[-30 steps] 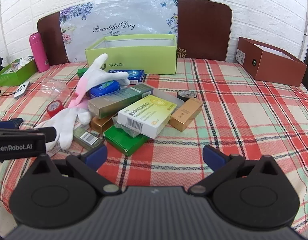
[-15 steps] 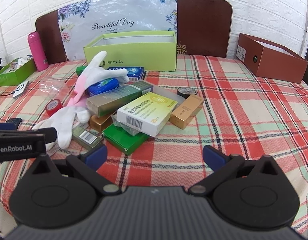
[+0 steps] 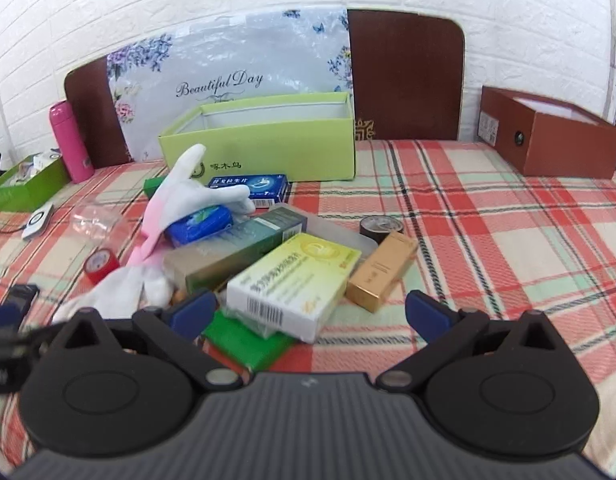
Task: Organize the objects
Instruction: 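Grasp the white pink-cuffed glove with the left tool while the right tool grasps the yellow-white medicine box, then carry the glove with the left tool while the right tool carries the box into the lime-green box, releasing both, then withdraw both open tools from the lime-green box back over the table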
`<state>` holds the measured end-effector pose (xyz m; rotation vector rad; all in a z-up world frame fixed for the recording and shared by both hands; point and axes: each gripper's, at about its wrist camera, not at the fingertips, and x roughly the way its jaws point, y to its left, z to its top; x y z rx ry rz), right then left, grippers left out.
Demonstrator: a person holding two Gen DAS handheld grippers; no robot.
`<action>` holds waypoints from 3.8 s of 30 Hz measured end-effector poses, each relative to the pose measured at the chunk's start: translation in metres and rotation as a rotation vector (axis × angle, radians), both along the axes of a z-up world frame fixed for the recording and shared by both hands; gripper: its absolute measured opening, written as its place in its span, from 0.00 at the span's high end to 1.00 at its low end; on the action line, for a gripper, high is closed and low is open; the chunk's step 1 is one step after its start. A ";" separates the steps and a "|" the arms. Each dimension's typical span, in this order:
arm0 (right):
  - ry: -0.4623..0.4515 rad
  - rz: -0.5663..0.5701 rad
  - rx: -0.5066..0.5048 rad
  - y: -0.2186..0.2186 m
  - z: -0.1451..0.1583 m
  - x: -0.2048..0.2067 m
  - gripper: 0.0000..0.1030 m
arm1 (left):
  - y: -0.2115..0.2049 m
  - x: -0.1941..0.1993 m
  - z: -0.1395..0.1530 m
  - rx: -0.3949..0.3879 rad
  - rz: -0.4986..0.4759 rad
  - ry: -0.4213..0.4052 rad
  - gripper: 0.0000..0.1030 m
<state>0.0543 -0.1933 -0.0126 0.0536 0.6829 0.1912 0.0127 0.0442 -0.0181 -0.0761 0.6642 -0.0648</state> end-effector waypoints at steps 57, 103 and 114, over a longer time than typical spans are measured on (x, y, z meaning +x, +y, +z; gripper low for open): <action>-0.144 0.160 0.186 -0.036 0.082 0.033 0.37 | 0.041 0.077 0.156 -0.299 -0.238 -0.168 0.93; -0.195 0.137 0.139 0.034 0.042 0.197 0.00 | -0.001 0.247 0.093 -0.053 -0.004 -0.080 0.12; -0.210 0.137 0.142 -0.002 0.043 0.076 0.00 | -0.023 0.116 0.083 -0.050 0.018 -0.085 0.12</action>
